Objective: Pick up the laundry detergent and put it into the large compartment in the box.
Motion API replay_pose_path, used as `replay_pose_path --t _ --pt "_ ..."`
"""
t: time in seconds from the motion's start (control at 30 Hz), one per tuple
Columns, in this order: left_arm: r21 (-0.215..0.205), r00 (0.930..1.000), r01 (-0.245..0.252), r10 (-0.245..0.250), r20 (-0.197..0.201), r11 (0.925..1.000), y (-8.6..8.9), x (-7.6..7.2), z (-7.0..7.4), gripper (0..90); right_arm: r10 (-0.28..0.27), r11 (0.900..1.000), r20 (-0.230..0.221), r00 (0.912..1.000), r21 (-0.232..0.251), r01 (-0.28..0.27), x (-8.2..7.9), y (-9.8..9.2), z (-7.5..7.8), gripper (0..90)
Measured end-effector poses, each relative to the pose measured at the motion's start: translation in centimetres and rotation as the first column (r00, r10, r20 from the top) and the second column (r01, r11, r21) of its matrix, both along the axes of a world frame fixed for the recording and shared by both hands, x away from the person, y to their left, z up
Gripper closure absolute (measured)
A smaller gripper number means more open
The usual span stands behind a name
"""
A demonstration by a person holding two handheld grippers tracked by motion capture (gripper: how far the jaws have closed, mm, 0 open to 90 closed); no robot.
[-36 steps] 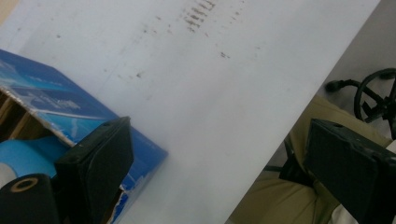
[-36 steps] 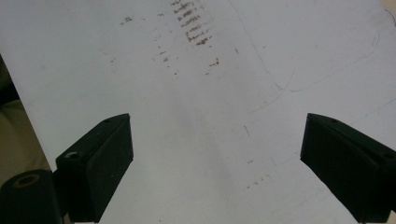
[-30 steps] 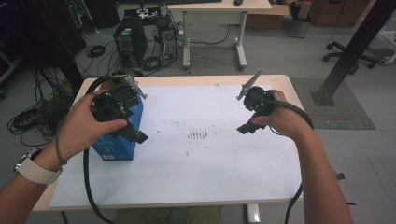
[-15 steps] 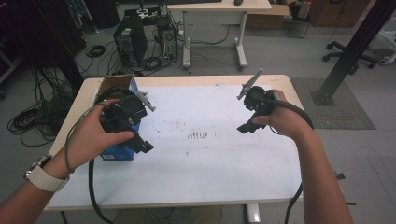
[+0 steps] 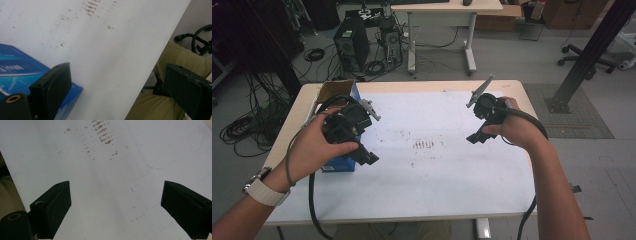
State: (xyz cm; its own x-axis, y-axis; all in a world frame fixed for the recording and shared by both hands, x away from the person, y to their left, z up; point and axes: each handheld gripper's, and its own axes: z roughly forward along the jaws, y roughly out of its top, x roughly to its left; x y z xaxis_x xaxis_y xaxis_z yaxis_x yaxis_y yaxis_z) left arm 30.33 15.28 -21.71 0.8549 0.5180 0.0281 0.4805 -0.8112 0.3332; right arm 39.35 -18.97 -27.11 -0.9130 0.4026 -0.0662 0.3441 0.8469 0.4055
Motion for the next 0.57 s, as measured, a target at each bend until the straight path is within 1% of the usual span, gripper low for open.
replay_pose_path --t 0.23,0.3,0.33,0.5,0.57 --pt "-0.001 1.0 0.002 -0.002 0.0 1.0 0.05 0.01 -0.08 9.0 -0.002 1.0 0.0 1.0 0.002 0.002 -0.11 0.01 -0.07 9.2" --pt "-0.007 1.0 -0.006 0.006 0.001 1.0 0.05 -0.03 -0.11 9.0 -0.002 1.0 -0.001 1.0 0.001 0.002 -0.13 0.01 -0.1 9.2" --pt "0.0 1.0 0.002 -0.002 -0.001 1.0 0.12 0.01 -0.05 9.0 0.0 1.0 0.0 1.0 -0.001 0.0 -0.13 0.01 -0.11 9.2" --pt "-0.009 1.0 -0.009 0.009 0.001 0.9999 0.24 -0.01 -0.09 9.0 0.0 1.0 0.001 1.0 0.001 0.0 -0.13 0.06 -0.17 9.2" --pt "-0.006 1.0 -0.007 0.007 0.0 1.0 0.31 0.02 -0.06 9.0 0.0 1.0 0.001 1.0 0.002 0.0 -0.12 0.06 -0.17 9.2"
